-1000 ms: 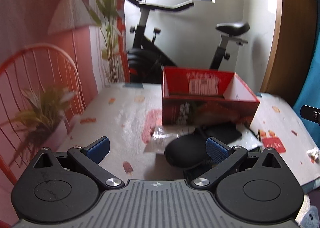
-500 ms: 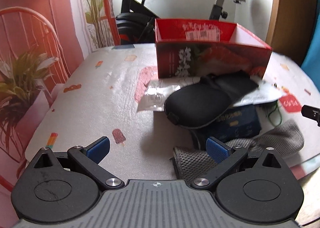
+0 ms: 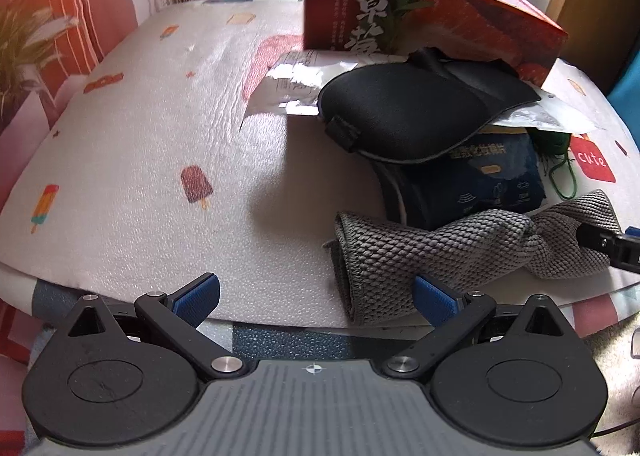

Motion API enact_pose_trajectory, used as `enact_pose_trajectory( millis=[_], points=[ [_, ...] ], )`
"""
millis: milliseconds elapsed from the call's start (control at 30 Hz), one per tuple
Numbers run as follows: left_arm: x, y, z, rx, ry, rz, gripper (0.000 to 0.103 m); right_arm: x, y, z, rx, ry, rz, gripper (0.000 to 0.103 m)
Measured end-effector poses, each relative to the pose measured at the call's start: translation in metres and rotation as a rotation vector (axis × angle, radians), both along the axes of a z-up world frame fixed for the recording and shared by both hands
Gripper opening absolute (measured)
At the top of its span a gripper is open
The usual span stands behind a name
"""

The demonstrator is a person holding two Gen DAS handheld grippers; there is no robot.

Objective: Organize soft objects
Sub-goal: 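Lower the left tool toward the grey knit cloth on the table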

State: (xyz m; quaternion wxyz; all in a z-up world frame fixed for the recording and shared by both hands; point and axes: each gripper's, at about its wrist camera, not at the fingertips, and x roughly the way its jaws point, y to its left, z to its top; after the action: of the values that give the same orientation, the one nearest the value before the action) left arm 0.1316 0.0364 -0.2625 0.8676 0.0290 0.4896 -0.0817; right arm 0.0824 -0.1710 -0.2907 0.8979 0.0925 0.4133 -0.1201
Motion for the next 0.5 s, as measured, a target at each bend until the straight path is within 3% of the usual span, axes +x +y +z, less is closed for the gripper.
enact_pose_trajectory(
  millis=[267, 500],
  points=[
    [0.014, 0.016, -0.011, -0.063, 0.075, 0.062, 0.103, 0.008, 0.003, -0.012, -0.016, 0.058, 0.011, 0.103],
    [0.025, 0.018, -0.023, -0.065, 0.105, 0.071, 0.103, 0.012, -0.003, -0.020, 0.019, 0.080, 0.005, 0.103]
  ],
)
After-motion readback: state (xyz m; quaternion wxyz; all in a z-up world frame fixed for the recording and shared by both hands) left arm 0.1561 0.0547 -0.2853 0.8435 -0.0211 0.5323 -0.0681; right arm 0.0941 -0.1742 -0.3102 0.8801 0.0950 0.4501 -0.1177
